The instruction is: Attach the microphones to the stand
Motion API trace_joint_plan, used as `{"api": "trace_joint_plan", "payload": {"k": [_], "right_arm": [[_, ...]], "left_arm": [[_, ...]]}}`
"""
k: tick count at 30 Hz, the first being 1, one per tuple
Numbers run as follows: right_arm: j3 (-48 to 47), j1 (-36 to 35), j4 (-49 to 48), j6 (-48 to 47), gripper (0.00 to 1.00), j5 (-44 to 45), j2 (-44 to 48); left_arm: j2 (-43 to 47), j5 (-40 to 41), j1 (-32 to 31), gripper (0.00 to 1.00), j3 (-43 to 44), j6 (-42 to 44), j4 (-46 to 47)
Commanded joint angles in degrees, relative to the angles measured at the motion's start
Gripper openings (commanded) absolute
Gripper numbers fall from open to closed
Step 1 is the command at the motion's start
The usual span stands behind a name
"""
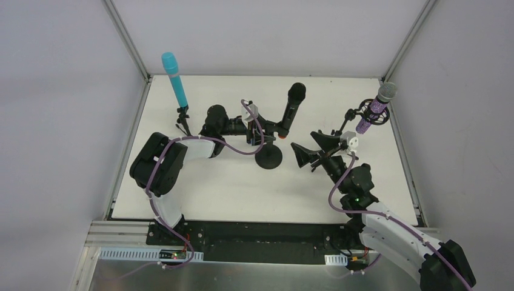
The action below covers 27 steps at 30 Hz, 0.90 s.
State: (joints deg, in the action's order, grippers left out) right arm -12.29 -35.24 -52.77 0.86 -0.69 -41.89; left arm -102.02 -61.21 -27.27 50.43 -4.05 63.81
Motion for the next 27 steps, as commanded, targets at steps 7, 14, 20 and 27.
{"api": "trace_joint_plan", "payload": {"k": [7,14,20,27], "right_arm": [[1.97,-0.89,1.66,0.47,0.99,-1.88,-0.48],[2.67,-4.10,-2.10,-3.79,0.99,-1.05,-7.01],[3.63,-7.63,-10.24,-7.41,0.99,2.99,-15.58],[2.42,-13.16,-26.16,-12.82,0.98,10.26,-31.26]], "left_arm": [[0.44,-3.62,0.59,0.03,2.81,-2.42,1.79],[0.38,-3.30,0.51,0.00,2.85,-3.08,2.35],[0.30,-2.51,0.55,0.00,2.35,-4.45,4.56],[-0.40,-1.64,0.55,0.00,2.66,-6.78,5.98]]}}
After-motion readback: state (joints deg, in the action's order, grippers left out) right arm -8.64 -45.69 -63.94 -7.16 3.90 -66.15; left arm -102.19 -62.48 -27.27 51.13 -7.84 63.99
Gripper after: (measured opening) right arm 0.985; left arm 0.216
